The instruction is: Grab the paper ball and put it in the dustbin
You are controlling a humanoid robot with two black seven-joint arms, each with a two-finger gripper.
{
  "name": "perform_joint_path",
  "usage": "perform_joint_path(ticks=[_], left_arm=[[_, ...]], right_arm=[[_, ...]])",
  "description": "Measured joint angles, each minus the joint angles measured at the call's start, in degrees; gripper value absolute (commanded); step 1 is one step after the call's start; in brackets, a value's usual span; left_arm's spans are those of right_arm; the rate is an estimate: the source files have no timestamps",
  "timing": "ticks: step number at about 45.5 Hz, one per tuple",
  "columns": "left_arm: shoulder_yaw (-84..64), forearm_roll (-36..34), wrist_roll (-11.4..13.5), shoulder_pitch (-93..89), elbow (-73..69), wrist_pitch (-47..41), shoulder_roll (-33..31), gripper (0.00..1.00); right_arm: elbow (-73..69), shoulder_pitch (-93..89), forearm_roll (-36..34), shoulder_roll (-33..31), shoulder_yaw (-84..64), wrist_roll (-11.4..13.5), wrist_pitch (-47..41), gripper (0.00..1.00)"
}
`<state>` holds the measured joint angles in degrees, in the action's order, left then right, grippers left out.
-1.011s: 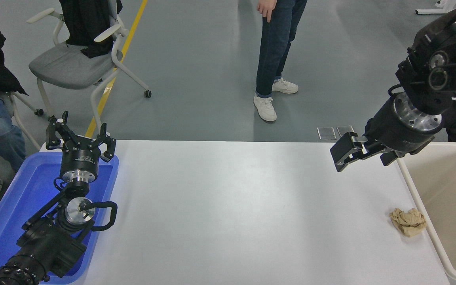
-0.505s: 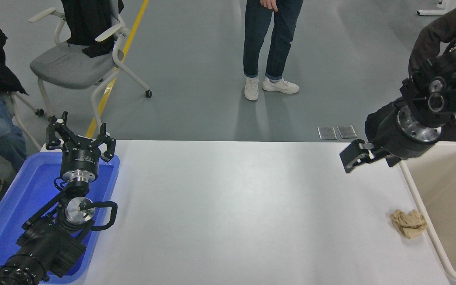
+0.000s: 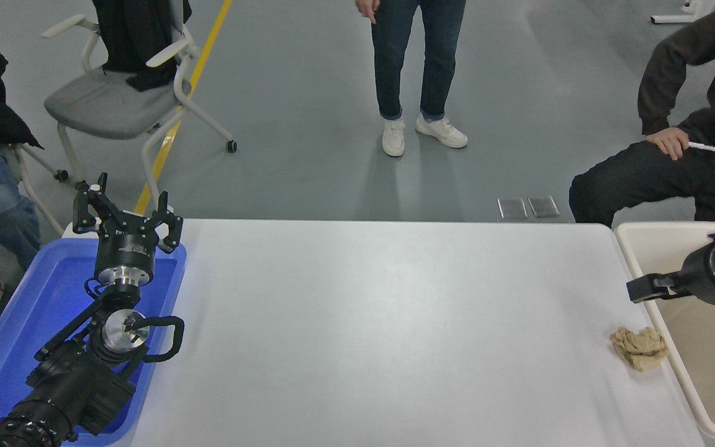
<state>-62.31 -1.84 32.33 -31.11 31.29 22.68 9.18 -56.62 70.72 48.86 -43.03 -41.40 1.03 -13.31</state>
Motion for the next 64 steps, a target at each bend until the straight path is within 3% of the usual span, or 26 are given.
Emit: perform_joint_path(ticks=[18,30,35,39,44,51,55,64], left_arm=[[0.0,0.0,0.0,-0.1,0.0,0.0,0.0,0.99],[0.0,0.0,0.0,-0.1,0.0,0.0,0.0,0.99],[0.0,0.0,0.0,-0.1,0.0,0.0,0.0,0.99],[0.0,0.0,0.0,-0.1,0.0,0.0,0.0,0.99],[0.0,0.0,0.0,-0.1,0.0,0.0,0.0,0.99],[0.0,0.0,0.0,-0.1,0.0,0.0,0.0,0.99],[0.0,0.0,0.0,-0.1,0.0,0.0,0.0,0.99],[0.0,0.0,0.0,-0.1,0.0,0.0,0.0,0.99]], right_arm=[[12.9,-17.1,1.0,4.1,16.4,0.1,5.0,1.00],[16.9,-21.2,0.9,5.8,19.5,0.1,6.2,0.93],[17.8,-22.3,0.8,6.5,20.3,0.1,6.4,0.84],[18.2,-23.0,0.8,6.9,20.9,0.1,6.6,0.70],[18.5,-23.5,0.7,7.3,21.5,0.0,6.7,0.37],[18.6,-23.9,0.7,7.7,21.8,-0.1,6.8,0.06],[18.5,-24.0,0.6,7.9,22.0,-0.1,6.8,0.00],[18.1,-24.1,0.7,7.9,22.1,-0.2,6.7,0.00]])
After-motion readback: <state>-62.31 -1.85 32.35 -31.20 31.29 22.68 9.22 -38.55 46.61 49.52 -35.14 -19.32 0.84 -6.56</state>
